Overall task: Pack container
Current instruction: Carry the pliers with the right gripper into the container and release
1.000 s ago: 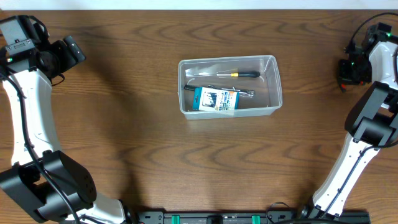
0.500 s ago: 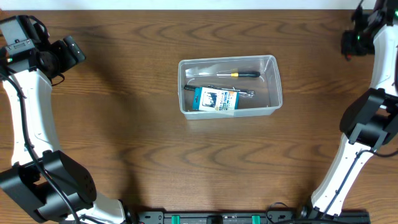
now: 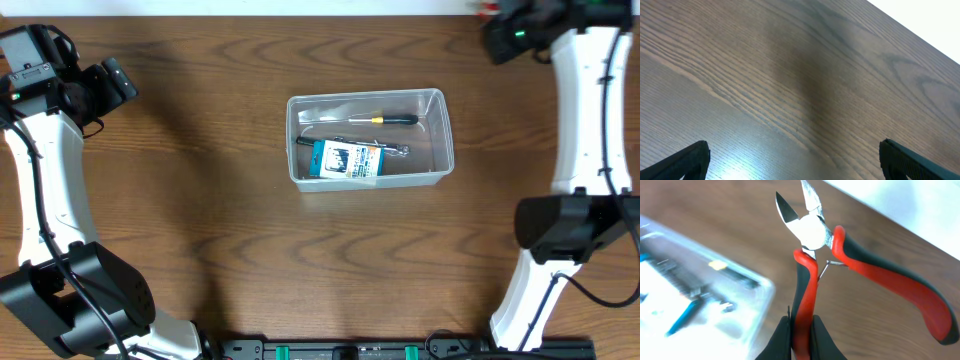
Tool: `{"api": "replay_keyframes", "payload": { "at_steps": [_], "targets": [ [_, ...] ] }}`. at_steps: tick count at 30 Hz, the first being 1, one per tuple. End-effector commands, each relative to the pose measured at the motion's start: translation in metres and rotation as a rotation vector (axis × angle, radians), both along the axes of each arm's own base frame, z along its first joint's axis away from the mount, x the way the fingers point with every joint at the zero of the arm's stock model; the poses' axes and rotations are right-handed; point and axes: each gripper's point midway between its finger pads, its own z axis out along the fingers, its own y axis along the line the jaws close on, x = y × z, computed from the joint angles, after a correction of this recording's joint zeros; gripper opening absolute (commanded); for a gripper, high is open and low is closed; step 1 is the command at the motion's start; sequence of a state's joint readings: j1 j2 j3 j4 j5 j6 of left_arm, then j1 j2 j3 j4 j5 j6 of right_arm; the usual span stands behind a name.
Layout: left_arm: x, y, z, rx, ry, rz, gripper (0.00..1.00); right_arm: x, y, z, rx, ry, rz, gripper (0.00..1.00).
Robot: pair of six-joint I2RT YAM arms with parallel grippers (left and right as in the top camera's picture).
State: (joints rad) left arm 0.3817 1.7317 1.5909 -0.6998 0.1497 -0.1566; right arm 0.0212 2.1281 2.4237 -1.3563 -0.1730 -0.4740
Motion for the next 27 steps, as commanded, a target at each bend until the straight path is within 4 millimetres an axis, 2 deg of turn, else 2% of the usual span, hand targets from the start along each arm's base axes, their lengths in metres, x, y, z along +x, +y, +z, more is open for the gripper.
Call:
{"api": "replay_keyframes", "payload": {
  "at_steps": [1, 7, 10, 14, 19, 27],
  "targets": [
    [0.000, 0.002, 0.008, 0.017, -0.014, 0.002, 0.98, -0.018, 0.045, 0.011, -0.008, 0.000, 0.141, 0.01],
    [0.000, 0.002, 0.008, 0.017, -0.014, 0.002, 0.98, -0.055, 0.122, 0.000, -0.004, 0.087, 0.283, 0.01],
    [0.000, 0.002, 0.008, 0.017, -0.014, 0.002, 0.98, -0.066, 0.148, -0.003, 0.001, 0.109, 0.306, 0.01],
    [0.000, 0.002, 0.008, 0.017, -0.014, 0.002, 0.98, -0.079, 0.172, -0.020, 0.003, 0.171, 0.321, 0.01],
    [0.000, 0.002, 0.008, 0.017, -0.014, 0.002, 0.98, -0.095, 0.181, -0.061, -0.030, 0.284, 0.350, 0.01],
    [0.000, 0.002, 0.008, 0.017, -0.014, 0.002, 0.98, -0.111, 0.170, -0.139, -0.070, 0.432, 0.335, 0.01]
  ]
}}
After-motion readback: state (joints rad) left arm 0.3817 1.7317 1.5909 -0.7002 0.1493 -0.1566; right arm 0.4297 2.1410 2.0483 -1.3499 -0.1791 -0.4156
